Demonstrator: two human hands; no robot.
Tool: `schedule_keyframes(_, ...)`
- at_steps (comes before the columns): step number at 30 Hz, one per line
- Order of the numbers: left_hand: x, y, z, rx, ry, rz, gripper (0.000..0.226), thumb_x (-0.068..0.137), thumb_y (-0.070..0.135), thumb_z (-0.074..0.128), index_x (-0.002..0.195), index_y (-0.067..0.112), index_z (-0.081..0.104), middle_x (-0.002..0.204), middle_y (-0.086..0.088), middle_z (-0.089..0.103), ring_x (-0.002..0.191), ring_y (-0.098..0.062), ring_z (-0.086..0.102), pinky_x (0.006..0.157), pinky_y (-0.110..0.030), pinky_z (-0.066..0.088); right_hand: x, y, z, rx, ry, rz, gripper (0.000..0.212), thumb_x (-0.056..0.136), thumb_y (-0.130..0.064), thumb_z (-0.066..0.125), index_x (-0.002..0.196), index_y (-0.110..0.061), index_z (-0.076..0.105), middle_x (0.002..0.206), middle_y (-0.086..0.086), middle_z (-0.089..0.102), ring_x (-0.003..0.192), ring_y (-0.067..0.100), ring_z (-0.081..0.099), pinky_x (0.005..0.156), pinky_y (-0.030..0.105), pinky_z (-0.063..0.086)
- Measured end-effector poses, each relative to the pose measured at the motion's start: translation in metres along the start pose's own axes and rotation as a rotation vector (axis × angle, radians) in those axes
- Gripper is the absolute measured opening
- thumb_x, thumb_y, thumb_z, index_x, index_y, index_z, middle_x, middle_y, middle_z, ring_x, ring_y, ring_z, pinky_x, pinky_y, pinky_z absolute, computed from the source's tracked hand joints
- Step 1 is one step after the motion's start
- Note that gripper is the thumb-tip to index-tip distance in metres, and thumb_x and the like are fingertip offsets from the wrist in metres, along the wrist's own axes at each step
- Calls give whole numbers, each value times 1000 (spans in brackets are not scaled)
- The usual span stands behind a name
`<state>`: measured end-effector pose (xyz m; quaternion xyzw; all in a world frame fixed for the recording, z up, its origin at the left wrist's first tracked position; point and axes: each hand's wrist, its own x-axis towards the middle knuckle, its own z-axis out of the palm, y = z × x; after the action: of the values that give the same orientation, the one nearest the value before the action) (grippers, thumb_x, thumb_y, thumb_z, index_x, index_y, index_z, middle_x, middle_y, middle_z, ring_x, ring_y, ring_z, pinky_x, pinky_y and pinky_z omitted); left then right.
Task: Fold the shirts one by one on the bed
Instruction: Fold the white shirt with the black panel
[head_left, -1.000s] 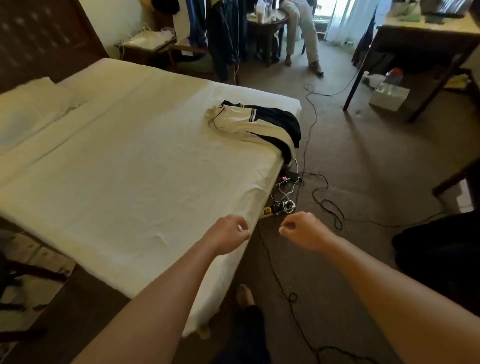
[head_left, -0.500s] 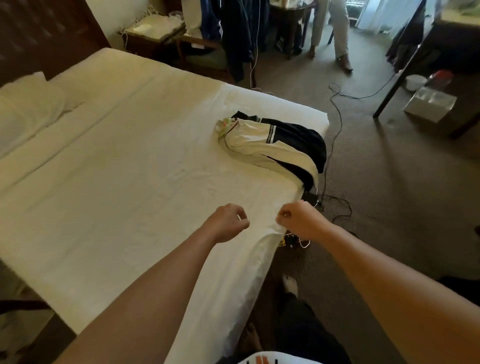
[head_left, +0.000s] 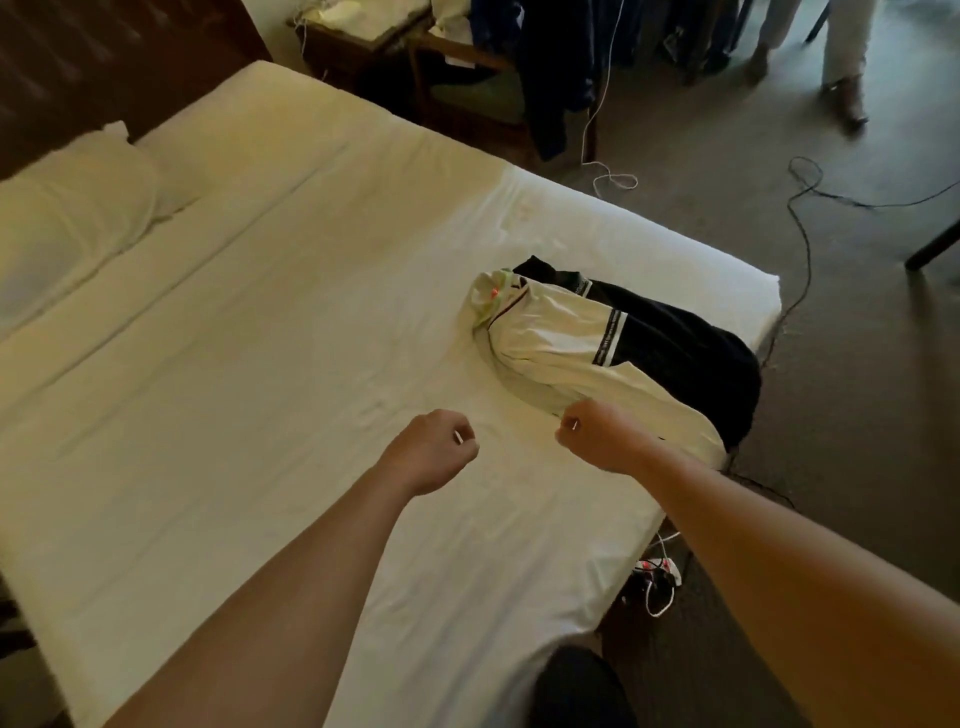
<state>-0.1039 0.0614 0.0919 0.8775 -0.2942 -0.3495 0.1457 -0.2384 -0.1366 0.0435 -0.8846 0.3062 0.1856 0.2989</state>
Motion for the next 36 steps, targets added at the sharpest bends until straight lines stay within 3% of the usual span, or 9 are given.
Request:
schedule_keyframes(4, 85, 14, -18, -11, 21, -24, 20, 93, 35, 61, 104, 22, 72, 102, 4, 69, 93, -19, 65, 87, -40, 56, 95, 18, -15, -67, -34, 32, 19, 92, -23, 54, 97, -11, 69, 93, 7, 67, 79, 26, 60, 63, 30, 45)
schedule_keyframes(9, 184, 8, -22, -40, 16, -68, 19, 93, 34, 61, 103, 21, 71, 99, 2, 69, 88, -21, 66, 83, -41, 57, 203, 32, -22, -82, -44, 58, 22, 94, -24, 54, 104, -12, 69, 102, 11, 67, 87, 29, 64, 75, 36, 58)
schedule_keyframes(13, 248, -11, -7, -82, 23, -123, 15, 92, 33, 62, 98, 22, 70, 93, 2, 69, 87, -23, 66, 82, -39, 56, 279, 46, -22, -25, 2, 96, 31, 97, -25, 53, 123, -12, 64, 123, 12, 62, 106, 34, 61, 85, 37, 54)
schedule_keyframes(21, 315, -46, 33, -190, 46, -176, 9, 93, 28, 63, 92, 23, 69, 85, 7, 65, 86, -22, 64, 80, -37, 54, 397, 63, -11, -67, 90, 149, 73, 96, -32, 58, 159, -23, 21, 164, 8, 25, 150, 35, 19, 115, 55, 24)
schedule_keyframes(25, 317, -64, 51, -196, 9, -215, 9, 93, 29, 62, 92, 24, 69, 84, 7, 65, 83, -20, 65, 78, -37, 54, 422, 66, -3, -35, 129, 225, 72, 92, -45, 63, 153, -25, 29, 145, 12, 45, 140, 37, 31, 109, 55, 25)
schedule_keyframes(27, 315, -69, 54, -191, -1, -230, 10, 93, 30, 62, 93, 23, 69, 83, 7, 65, 82, -20, 64, 77, -37, 54, 419, 64, 0, -58, 213, 192, 51, 92, -46, 58, 135, -22, 45, 118, 10, 60, 114, 34, 49, 100, 50, 28)
schedule_keyframes(30, 304, -71, 52, -199, -13, -243, 11, 93, 31, 61, 92, 24, 69, 84, 8, 64, 81, -21, 64, 75, -38, 54, 402, 57, 6, -82, 238, 102, 27, 93, -41, 55, 111, -20, 52, 89, 5, 62, 80, 28, 51, 89, 45, 34)
schedule_keyframes(34, 275, -64, 32, -207, 2, -252, 12, 93, 33, 61, 93, 25, 69, 89, 6, 66, 84, -22, 65, 77, -37, 54, 366, 40, 0, -145, 208, 15, 24, 99, -37, 50, 109, -15, 52, 87, 6, 57, 74, 28, 54, 62, 35, 40)
schedule_keyframes(36, 255, -64, 20, -197, 2, -251, 13, 94, 32, 60, 94, 24, 70, 92, 5, 66, 86, -21, 64, 78, -37, 54, 346, 33, -5, -233, 240, -19, 22, 102, -31, 45, 112, -12, 52, 90, 7, 52, 77, 28, 52, 60, 36, 40)
